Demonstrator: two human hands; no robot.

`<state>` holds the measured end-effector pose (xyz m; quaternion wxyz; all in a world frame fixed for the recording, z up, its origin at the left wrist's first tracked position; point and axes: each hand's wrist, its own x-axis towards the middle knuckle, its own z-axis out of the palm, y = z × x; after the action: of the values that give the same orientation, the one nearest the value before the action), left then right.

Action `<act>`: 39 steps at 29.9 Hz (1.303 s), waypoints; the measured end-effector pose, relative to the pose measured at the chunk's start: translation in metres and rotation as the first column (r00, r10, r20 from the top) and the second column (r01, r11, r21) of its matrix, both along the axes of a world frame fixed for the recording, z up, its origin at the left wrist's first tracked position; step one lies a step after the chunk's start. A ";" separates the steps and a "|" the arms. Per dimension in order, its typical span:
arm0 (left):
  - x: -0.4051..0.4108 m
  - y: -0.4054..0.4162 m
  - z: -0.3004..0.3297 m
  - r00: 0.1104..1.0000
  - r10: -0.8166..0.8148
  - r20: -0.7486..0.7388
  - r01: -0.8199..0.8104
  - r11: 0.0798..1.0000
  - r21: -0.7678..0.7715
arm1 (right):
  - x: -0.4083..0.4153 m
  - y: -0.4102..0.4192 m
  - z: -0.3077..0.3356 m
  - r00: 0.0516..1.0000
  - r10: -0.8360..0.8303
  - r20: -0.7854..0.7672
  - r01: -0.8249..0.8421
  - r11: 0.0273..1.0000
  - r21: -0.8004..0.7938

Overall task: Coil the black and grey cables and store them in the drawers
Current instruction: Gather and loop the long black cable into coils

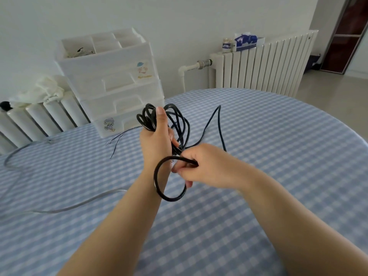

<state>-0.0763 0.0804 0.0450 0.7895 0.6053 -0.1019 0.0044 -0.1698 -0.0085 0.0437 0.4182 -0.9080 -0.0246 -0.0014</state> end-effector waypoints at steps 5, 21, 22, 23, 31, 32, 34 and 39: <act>0.003 -0.003 -0.012 0.977 -0.213 -0.028 0.213 0.940 0.267 | -0.005 -0.024 0.014 0.983 0.134 0.127 -0.181 0.839 0.513; 0.002 -0.001 -0.014 0.607 -0.749 -0.265 0.792 0.596 0.128 | 0.009 -0.054 0.007 0.918 -0.312 -0.244 0.288 0.105 0.952; 0.001 0.000 -0.013 0.613 -0.748 -0.254 0.790 0.586 0.181 | 0.009 -0.056 0.006 0.919 -0.299 -0.258 0.292 0.074 0.954; 0.001 0.001 -0.013 0.617 -0.752 -0.233 0.785 0.568 0.246 | 0.010 -0.058 0.004 0.920 -0.288 -0.265 0.291 0.051 0.955; 0.005 0.008 -0.006 0.528 -0.828 -0.188 0.822 0.443 0.358 | 0.011 -0.070 0.000 0.893 -0.379 -0.242 0.321 0.161 0.933; 0.006 0.009 -0.005 0.505 -0.841 -0.195 0.842 0.430 0.324 | 0.012 -0.069 0.000 0.873 -0.435 -0.222 0.356 0.254 0.899; 0.008 0.012 -0.002 0.447 -0.872 -0.199 0.886 0.399 0.237 | 0.016 -0.069 -0.002 0.789 -0.610 -0.078 0.504 0.570 0.649; 0.005 0.010 0.007 0.419 -0.885 -0.202 0.907 0.417 0.057 | 0.025 -0.071 -0.015 0.739 -0.666 0.097 0.584 0.707 0.398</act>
<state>-0.0711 0.0906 0.0516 0.6240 0.5156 -0.3536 -0.4688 -0.1453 -0.0792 0.0289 0.5374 -0.7676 0.2383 -0.2551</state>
